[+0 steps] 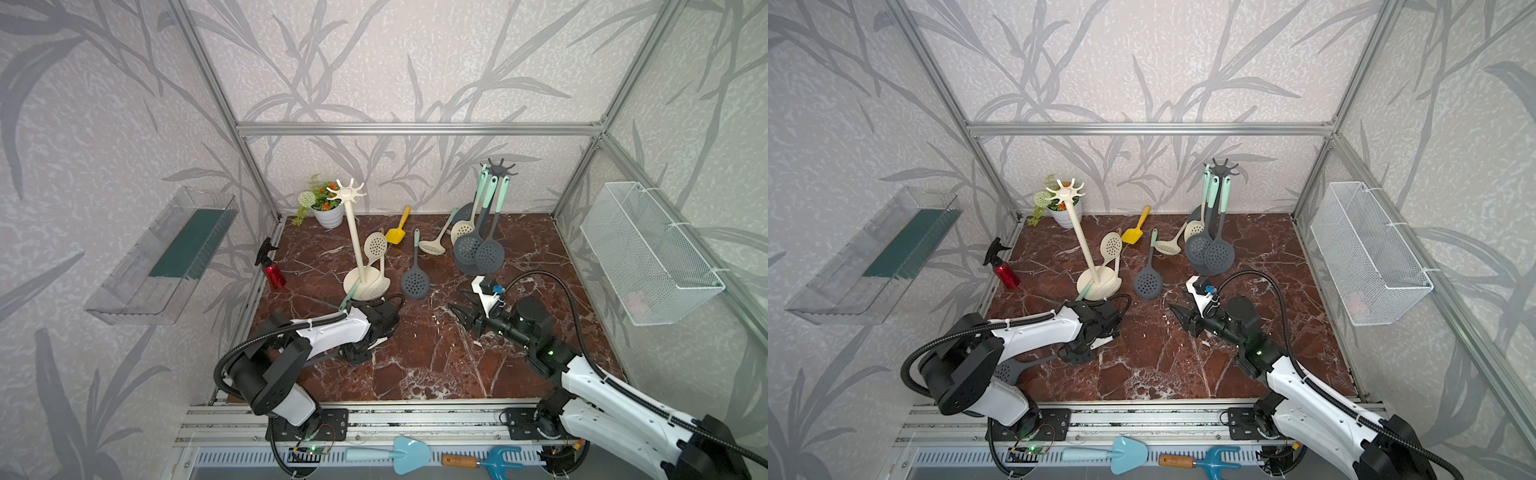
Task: Hang the skimmer on the kitchen utensil rack
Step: Pick up the skimmer from the center of the board.
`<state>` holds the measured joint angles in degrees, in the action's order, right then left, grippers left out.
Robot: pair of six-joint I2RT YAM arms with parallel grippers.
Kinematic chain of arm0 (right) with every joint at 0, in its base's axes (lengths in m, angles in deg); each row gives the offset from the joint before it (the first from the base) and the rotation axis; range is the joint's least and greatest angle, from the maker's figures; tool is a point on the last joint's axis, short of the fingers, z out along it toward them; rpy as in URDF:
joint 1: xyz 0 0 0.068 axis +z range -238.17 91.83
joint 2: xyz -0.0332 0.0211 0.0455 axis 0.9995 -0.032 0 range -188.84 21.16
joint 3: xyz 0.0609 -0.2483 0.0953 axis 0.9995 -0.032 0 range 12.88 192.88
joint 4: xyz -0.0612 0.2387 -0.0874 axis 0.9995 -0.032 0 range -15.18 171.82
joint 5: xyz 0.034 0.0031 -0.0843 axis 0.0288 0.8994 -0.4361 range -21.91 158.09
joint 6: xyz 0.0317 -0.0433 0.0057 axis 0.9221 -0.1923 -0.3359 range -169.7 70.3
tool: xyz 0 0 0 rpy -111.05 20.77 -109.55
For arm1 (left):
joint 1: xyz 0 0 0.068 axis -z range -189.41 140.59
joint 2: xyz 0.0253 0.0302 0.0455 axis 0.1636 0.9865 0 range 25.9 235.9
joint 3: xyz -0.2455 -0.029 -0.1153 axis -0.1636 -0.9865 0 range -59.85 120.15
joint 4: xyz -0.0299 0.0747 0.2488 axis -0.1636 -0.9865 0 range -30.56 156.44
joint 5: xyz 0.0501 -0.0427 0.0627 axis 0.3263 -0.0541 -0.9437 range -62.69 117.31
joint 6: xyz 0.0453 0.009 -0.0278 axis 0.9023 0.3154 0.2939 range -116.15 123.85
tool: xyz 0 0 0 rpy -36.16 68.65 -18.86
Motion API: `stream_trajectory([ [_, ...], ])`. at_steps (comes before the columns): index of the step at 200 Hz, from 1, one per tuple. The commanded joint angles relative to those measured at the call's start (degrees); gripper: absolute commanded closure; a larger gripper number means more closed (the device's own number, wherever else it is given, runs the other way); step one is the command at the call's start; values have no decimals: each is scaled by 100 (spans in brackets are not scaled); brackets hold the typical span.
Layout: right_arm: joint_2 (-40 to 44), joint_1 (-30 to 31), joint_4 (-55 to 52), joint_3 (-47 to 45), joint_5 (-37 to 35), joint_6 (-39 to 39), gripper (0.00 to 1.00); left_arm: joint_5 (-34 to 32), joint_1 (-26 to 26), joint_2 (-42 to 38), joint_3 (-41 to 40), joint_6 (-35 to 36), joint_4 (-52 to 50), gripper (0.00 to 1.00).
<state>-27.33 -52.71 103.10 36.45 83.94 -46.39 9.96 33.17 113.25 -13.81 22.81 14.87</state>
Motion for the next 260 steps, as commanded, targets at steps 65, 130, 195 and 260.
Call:
stream_trajectory([
  [65, 761, 42, -283, 182, 234, -15, 44, 1323, 371, -1837, 947, -217, 559, 97],
  [130, 725, 124, 418, -99, 626, 331, 44, 2563, 364, -2856, 912, -645, 1797, 99],
  [195, 276, 764, 584, -54, 103, 91, 44, 2886, 369, -3100, 847, -1334, 2851, 100],
  [260, -557, 1626, 1484, -249, -1260, 247, 44, 2754, 375, -3033, 740, -2299, 3947, 100],
])
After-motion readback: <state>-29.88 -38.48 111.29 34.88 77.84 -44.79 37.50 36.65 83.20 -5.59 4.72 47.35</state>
